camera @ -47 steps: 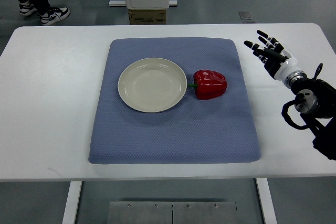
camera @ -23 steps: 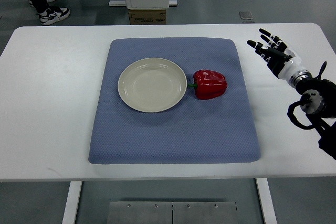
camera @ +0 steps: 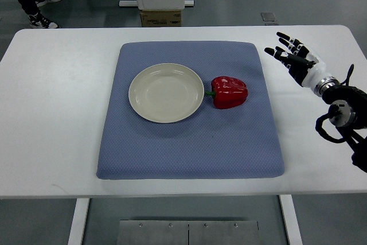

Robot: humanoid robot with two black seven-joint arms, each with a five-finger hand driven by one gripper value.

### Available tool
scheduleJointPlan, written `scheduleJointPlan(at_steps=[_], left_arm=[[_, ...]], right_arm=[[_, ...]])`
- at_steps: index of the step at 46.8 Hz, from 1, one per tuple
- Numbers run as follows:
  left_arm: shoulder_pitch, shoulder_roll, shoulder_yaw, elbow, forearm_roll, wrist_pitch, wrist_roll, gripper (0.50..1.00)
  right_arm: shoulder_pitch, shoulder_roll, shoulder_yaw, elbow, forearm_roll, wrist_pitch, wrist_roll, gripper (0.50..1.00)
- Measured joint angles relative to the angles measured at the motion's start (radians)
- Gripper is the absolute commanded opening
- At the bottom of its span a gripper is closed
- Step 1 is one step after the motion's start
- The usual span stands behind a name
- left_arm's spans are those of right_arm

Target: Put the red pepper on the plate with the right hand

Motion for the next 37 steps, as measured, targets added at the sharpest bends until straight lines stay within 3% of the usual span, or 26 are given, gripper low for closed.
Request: scheduleJointPlan(at_steps=[19,37], left_arm=[[0.000,0.000,0.000,0.000,0.000,0.000,0.000,1.000],[0.000,0.000,0.000,0.000,0.000,0.000,0.000,1.000]], right_arm=[[0.092,-0.136,-0.198,0.142,-0.107,0.037,0.079,0.998],[0.215,-0.149,-0.416,0.197,-0.399,0.041,0.172,0.998]])
